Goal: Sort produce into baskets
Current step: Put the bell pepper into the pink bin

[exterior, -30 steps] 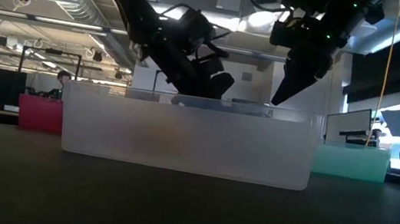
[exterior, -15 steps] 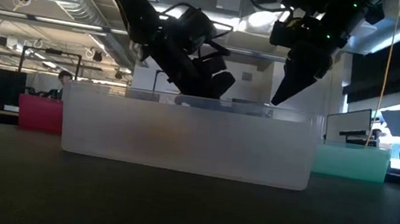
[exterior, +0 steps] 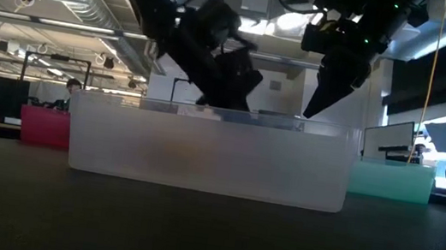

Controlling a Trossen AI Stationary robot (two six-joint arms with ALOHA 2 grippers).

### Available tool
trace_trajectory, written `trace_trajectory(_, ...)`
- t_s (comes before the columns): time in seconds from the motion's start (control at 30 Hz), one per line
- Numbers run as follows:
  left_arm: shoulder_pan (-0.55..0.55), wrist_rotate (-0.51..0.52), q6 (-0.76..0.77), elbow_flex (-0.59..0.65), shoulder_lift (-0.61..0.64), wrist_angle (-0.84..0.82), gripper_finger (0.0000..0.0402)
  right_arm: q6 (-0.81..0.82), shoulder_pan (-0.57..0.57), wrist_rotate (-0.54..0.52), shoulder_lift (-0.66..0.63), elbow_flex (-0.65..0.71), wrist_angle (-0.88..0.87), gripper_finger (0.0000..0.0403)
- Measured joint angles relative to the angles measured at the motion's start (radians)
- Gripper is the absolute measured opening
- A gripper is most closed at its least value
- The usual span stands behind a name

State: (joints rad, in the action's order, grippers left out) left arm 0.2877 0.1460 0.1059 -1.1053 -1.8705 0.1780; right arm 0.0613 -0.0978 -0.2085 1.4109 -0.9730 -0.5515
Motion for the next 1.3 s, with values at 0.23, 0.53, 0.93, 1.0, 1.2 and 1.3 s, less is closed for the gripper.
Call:
trace_trajectory(0.23,0.0,0.055,0.0,0.0,0.148,-0.161,0.003,0.006,0.0,0.0,0.0,0.0,0.002,0.0144)
trace_trajectory(0.53,0.001,0.176,-0.044,0.0,0.333,-0.333,0.0034,0.011,0.0,0.0,0.0,0.0,0.019,0.0144)
trace_trajectory(0.93,0.08,0.356,-0.077,0.005,0.472,-0.504,0.0035,0.012,0.0,0.0,0.0,0.0,0.028,0.0144)
trace_trajectory(1.0,0.108,0.363,-0.076,0.005,0.475,-0.527,0.0035,0.012,0.0,0.0,0.0,0.0,0.028,0.0144)
trace_trajectory(1.2,0.208,0.365,-0.06,0.005,0.474,-0.551,0.0035,0.012,0.0,0.0,0.0,0.0,0.029,0.0144)
trace_trajectory(1.3,0.255,0.365,-0.045,0.007,0.474,-0.565,0.0035,0.012,0.0,0.0,0.0,0.0,0.029,0.0144)
